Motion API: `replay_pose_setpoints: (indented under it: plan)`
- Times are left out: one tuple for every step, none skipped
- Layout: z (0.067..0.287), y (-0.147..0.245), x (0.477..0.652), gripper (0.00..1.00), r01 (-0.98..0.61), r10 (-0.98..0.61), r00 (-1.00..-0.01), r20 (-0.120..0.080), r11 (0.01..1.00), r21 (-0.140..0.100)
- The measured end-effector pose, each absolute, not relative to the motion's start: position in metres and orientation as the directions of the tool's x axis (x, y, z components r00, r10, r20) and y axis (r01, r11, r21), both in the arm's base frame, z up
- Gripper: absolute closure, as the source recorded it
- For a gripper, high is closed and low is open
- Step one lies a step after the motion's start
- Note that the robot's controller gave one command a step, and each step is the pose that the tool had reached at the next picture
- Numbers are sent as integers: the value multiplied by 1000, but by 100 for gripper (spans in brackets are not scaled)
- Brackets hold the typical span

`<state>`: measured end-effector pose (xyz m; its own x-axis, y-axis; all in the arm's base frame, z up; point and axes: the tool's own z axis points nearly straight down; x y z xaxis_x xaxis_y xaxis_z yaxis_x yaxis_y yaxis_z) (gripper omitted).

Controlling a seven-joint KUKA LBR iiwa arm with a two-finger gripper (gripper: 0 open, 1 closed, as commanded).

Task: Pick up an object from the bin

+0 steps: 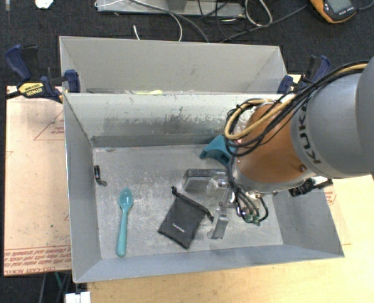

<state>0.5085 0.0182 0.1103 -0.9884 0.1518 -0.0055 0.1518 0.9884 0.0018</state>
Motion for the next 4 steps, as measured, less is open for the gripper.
replay_pose_setpoints:
  plan:
    - [80, 18, 530, 0, 385, 386, -923, -9, 923, 7]
    - [72, 93, 588, 100, 184, 184, -983, 0, 983, 6]
    - [72, 92, 588, 100, 185, 185, -983, 0, 983, 6]
    - [136, 78, 569, 100, 212, 212, -977, 7, 977, 4]
